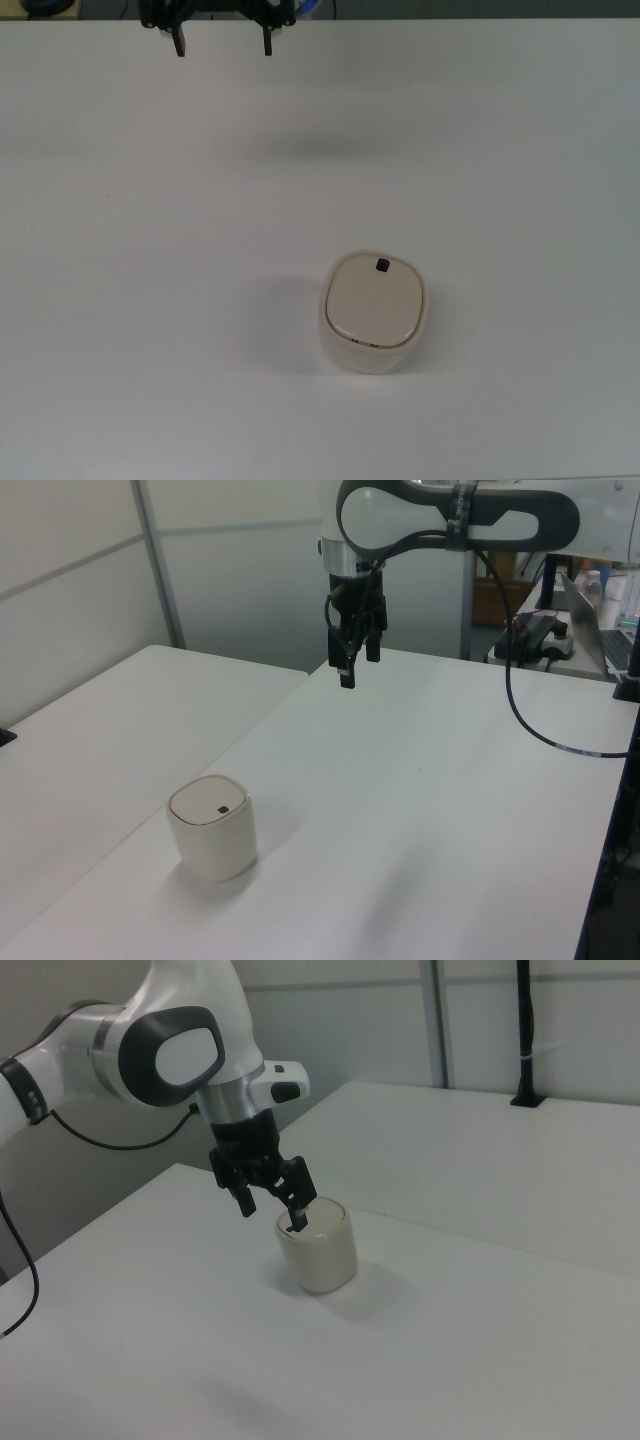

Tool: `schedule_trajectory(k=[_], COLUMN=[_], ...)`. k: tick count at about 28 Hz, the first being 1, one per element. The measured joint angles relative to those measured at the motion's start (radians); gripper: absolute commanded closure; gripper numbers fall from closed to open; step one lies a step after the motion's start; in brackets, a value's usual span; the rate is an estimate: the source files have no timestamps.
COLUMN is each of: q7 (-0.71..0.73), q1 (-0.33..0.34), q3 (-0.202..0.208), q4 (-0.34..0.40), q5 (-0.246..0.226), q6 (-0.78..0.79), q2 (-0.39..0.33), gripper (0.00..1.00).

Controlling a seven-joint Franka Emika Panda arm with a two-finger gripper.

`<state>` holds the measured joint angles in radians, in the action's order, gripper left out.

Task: Open the trash can
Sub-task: 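Move the gripper over the cream trash can and lower to the lid tab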

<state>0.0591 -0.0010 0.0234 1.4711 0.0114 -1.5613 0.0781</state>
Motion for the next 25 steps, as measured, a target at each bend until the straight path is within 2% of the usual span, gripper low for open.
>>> schedule_trajectory(k=[4,6,25], q7=[-0.001,0.000,0.001], q1=[0.000,0.000,0.000], q3=[-0.001,-0.002,-0.007], q4=[0.000,0.000,0.000], q5=[0.000,0.000,0.000], q6=[0.000,0.000,0.000], q2=[0.000,0.000,0.000], gripper=[0.79,1.00,1.00])
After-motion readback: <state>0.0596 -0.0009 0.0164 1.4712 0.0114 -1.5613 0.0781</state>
